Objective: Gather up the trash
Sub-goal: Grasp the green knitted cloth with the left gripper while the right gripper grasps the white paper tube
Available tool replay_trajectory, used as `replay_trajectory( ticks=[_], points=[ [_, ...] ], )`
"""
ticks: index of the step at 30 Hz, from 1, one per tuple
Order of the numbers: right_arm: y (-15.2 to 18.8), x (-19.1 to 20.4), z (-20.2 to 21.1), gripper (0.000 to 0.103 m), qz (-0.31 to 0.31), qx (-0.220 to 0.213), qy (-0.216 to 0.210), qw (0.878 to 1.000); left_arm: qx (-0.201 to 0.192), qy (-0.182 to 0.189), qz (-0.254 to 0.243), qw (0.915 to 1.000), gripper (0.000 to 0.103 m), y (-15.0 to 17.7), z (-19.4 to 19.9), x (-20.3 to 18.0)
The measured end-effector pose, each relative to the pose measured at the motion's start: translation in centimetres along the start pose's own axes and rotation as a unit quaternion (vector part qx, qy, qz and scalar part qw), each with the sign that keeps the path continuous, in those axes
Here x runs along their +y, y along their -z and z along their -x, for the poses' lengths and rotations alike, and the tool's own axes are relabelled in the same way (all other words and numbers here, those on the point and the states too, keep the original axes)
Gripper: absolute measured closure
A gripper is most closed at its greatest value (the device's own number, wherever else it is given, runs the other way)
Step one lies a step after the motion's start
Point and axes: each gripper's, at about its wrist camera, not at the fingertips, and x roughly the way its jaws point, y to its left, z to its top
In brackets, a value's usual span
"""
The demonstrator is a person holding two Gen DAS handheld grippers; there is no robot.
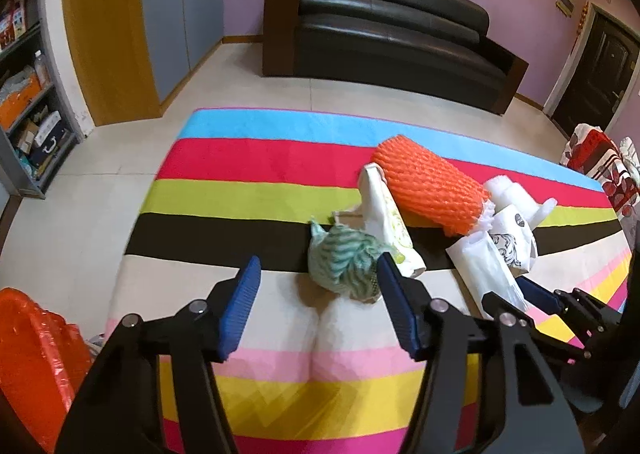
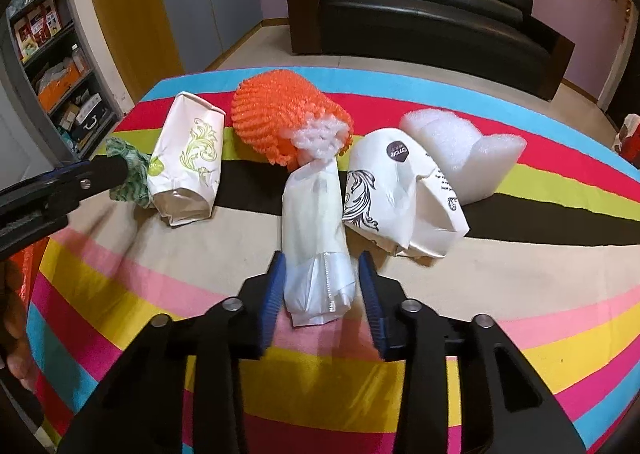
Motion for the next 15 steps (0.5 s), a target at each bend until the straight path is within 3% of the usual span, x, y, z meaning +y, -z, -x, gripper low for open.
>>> replay_trajectory(
  ticks=[9, 11, 15],
  points=[
    [0.4, 0.1, 0.5, 0.080, 0.013, -0.003, -0.008, 1.000, 0.030, 0.000, -0.002, 0.9996, 0.067, 0.2, -2.8, -0.3],
    [0.7, -0.4, 0.9, 0.080, 0.015, -0.006, -0.007, 1.000, 0.036, 0.002, -0.002, 0.9994, 0.076, 0.3, -3.3, 0.1],
    [1.3, -1.0, 1.8, 0.080, 0.019, -0.012, -0.001, 1.000, 0.031, 0.003, -0.011, 0.9995, 0.078, 0.4, -2.7, 0.4]
  ],
)
